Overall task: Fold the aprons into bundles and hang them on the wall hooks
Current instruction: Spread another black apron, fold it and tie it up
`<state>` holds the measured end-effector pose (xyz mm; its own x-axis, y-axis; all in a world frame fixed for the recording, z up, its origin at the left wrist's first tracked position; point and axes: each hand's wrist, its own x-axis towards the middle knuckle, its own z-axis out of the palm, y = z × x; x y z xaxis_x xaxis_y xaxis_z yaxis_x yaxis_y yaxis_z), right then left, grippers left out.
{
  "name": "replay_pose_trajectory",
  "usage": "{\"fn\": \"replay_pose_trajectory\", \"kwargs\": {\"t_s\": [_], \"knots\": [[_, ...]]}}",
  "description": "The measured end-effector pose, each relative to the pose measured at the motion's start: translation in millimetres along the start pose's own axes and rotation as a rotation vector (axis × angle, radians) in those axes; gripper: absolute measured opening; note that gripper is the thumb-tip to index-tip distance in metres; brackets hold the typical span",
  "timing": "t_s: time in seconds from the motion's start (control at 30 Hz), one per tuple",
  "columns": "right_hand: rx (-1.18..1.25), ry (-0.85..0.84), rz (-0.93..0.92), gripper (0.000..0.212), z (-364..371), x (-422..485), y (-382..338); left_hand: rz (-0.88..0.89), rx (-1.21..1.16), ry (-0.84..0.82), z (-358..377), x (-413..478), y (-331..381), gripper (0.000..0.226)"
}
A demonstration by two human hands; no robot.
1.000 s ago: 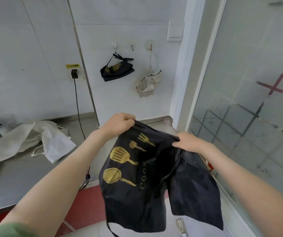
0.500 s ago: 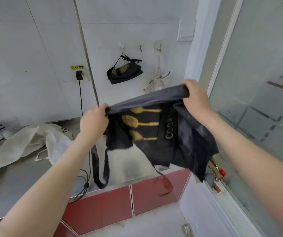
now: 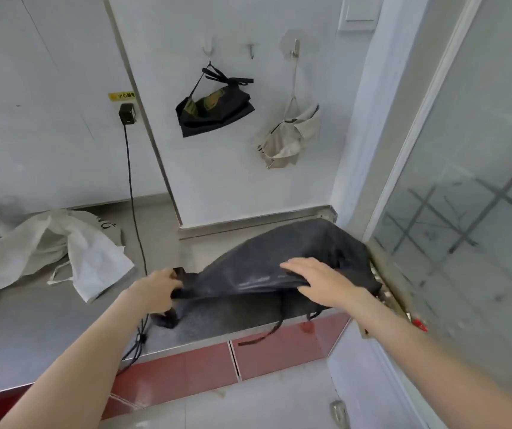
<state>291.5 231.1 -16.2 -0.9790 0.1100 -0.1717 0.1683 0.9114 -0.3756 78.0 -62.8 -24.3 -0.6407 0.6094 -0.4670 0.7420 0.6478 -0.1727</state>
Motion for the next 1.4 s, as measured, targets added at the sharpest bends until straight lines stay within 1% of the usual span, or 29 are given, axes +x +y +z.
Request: {"fn": "replay_pose_trajectory", "kwargs": {"t_s": [0.07,0.1,0.13,0.2,0.23,0.27,0.3,0.33,0.37,0.47,0.53,0.57,0.6,0.63,0.67,0.73,0.77,0.83,0.9,0.97,1.0,1.07,1.1,1.17,1.23,1.3,1.33,1.37,1.4], "knots": [[0.092,-0.187,0.031,0.059,24.6,10.8,16.1,-0.028,-0.043,-0.288,8.9,16.8,7.1,0.068],[0.13,-0.268,0.048,0.061,31.9,15.6,22.5,-0.05,-0.085,-0.381,8.9,23.8,13.5,0.076],[0.173,-0.353,0.059,0.065,37.6,24.9,32.3,-0.069,-0.164,-0.431,8.7,35.0,22.9,0.081],[0.232,-0.521,0.097,0.073,43.5,37.9,42.7,-0.097,-0.367,-0.395,10.5,56.3,40.6,0.087],[0.232,-0.579,0.124,0.073,44.7,43.6,45.6,-0.112,-0.451,-0.346,10.7,64.7,48.1,0.083],[0.219,-0.615,0.158,0.068,45.0,50.7,49.2,-0.109,-0.478,-0.304,13.1,73.6,54.2,0.074],[0.226,-0.626,0.192,0.057,44.7,59.1,51.7,-0.107,-0.483,-0.284,17.5,81.7,58.9,0.063],[0.246,-0.589,0.213,0.043,44.1,66.3,52.0,-0.105,-0.462,-0.266,21.4,88.9,61.4,0.057],[0.269,-0.508,0.205,0.032,44.5,76.1,53.2,-0.12,-0.44,-0.263,25.5,97.5,62.6,0.054],[0.202,-0.121,0.112,0.03,33.0,101.6,53.0,-0.236,-0.376,-0.182,29.0,123.2,58.9,0.043],[0.1,0.14,0.034,0.026,23.8,118.8,55.1,-0.292,-0.345,-0.11,27.4,139.8,56.7,0.038],[0.052,0.251,0.008,0.023,19.4,128.0,57.1,-0.306,-0.344,-0.071,26.5,147.9,56.4,0.035],[0.01,0.298,0.009,0.019,16.2,137.4,61.0,-0.316,-0.371,-0.049,24.6,155.0,57.0,0.034],[-0.01,0.288,0.046,0.017,14.4,146.9,65.7,-0.327,-0.407,-0.029,24.4,162.6,56.6,0.033],[-0.007,0.227,0.125,0.025,16.0,158.4,72.7,-0.329,-0.446,-0.021,24.7,173.5,55.1,0.036],[0.077,0.021,0.323,0.051,19.3,172.6,86.6,-0.316,-0.509,-0.038,26.8,189.7,53.5,0.044],[0.117,-0.067,0.407,0.06,22.4,175.5,93.3,-0.311,-0.55,-0.049,27.2,195.0,53.9,0.045],[0.11,-0.192,0.478,0.068,32.0,184.6,104.8,-0.302,-0.623,-0.093,30.1,209.8,52.6,0.041],[0.015,-0.28,0.481,0.062,42.6,191.1,110.0,-0.242,-0.631,-0.158,32.1,219.5,51.6,0.035],[-0.054,-0.307,0.482,0.043,52.8,193.6,111.1,-0.14,-0.61,-0.212,33.7,223.7,51.2,0.029],[-0.065,-0.295,0.486,0.036,56.2,194.1,109.8,-0.09,-0.593,-0.216,34.8,224.3,50.1,0.03],[-0.058,-0.198,0.504,0.028,57.9,196.6,104.2,-0.067,-0.54,-0.185,35.8,223.5,43.1,0.022],[-0.04,-0.12,0.499,0.027,56.1,198.8,98.4,-0.096,-0.523,-0.157,34.7,221.4,37.1,0.019],[-0.01,0.045,0.456,0.026,49.9,202.9,84.0,-0.205,-0.502,-0.085,32.3,216.3,27.3,0.024],[0.047,0.194,0.364,0.028,45.3,209.0,66.2,-0.362,-0.478,-0.026,30.3,210.9,18.6,0.03],[0.126,0.283,0.256,0.029,42.4,216.1,46.3,-0.504,-0.498,-0.001,26.7,206.9,7.3,0.035],[0.117,0.301,0.183,0.028,44.6,216.6,40.2,-0.543,-0.513,0.003,25.3,205.2,3.3,0.038],[0.05,0.311,0.094,0.025,48.1,218.9,34.3,-0.538,-0.513,0.019,22.8,205.1,-4.0,0.042],[-0.04,0.326,0.018,0.02,53.9,220.3,32.0,-0.494,-0.484,0.037,20.6,206.3,-9.4,0.048]]}}
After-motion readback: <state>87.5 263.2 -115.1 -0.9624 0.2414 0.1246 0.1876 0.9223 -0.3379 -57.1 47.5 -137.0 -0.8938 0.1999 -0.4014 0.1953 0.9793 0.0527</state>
